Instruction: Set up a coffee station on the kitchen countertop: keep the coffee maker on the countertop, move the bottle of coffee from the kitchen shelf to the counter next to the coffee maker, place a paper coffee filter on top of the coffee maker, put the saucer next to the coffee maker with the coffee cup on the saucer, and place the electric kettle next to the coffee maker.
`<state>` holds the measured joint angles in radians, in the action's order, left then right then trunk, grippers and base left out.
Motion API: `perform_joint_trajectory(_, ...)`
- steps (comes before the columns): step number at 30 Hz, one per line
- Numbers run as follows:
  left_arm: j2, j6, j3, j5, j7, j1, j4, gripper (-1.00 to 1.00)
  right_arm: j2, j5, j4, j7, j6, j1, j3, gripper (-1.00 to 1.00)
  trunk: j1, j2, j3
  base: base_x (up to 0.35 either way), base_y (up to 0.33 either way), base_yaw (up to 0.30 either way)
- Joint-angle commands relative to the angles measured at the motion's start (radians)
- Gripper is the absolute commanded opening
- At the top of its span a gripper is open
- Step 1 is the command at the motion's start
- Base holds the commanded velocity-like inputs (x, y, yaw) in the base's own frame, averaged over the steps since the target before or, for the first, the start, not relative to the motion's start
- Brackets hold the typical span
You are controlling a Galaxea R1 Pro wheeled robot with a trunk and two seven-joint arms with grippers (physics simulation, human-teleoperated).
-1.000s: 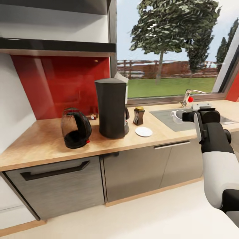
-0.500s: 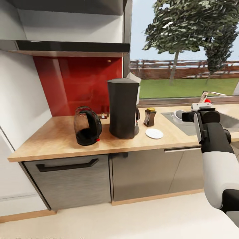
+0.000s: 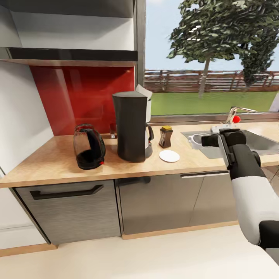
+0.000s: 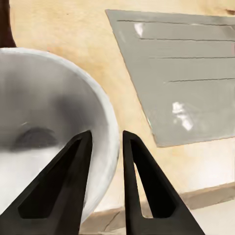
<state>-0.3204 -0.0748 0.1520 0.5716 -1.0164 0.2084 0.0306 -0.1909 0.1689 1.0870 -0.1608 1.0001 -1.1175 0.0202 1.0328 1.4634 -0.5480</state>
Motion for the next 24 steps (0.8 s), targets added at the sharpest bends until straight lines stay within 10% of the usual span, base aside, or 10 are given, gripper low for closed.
perform_joint_trajectory(1,0.0,-0.008,0.008,-0.004,-0.004,0.0,0.0,1.0,-0.025,0.03,-0.026,-0.091,0.003,-0.014,-0.09,-1.0,0.0,0.001,-0.001,0.0,-0.014,0.0)
perform_joint_trajectory(11,0.0,-0.007,0.009,-0.004,-0.004,0.0,0.0,1.0,-0.064,0.033,-0.046,-0.351,0.002,-0.054,-0.209,-1.0,0.0,0.001,-0.001,0.002,-0.003,0.0)
perform_joint_trajectory(20,0.0,-0.007,0.009,-0.004,-0.004,0.0,0.0,1.0,-0.071,0.034,-0.045,-0.408,0.002,-0.063,-0.268,-1.0,0.0,0.001,-0.001,0.136,0.0,0.0)
perform_joint_trajectory(24,0.0,-0.006,0.009,-0.004,-0.004,0.0,0.0,1.0,-0.07,0.033,-0.046,-0.41,0.002,-0.064,-0.357,-1.0,0.0,0.001,-0.001,0.128,0.0,0.0)
